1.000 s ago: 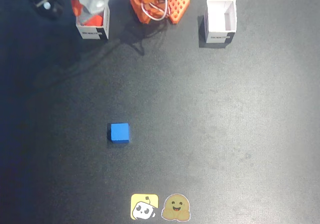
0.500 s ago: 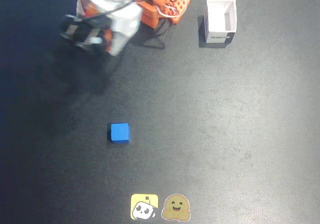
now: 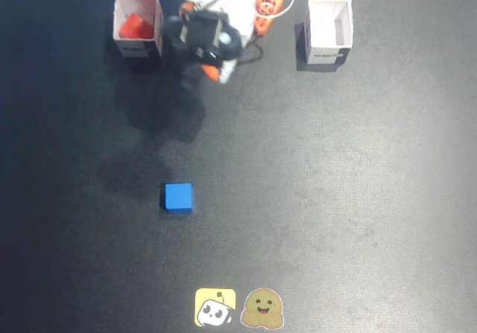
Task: Put the red cube in the right box and the blue cube in the left box.
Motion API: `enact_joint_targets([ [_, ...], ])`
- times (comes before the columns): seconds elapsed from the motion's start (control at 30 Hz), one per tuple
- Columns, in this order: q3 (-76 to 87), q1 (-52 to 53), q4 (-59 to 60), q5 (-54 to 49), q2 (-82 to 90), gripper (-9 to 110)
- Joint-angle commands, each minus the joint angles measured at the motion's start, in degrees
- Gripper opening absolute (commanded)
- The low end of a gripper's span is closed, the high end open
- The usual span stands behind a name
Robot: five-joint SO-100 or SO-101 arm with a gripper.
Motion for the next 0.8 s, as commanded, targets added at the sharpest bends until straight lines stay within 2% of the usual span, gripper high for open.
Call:
enact_joint_targets([
  [0.0, -0.1, -2.8, -2.0, -2.4, 0.7, 0],
  [0.33, 6.8, -9.7, -5.6, -3.4, 8.0, 0],
  [0.77, 15.8, -8.9, -9.1, -2.3, 8.9, 0],
])
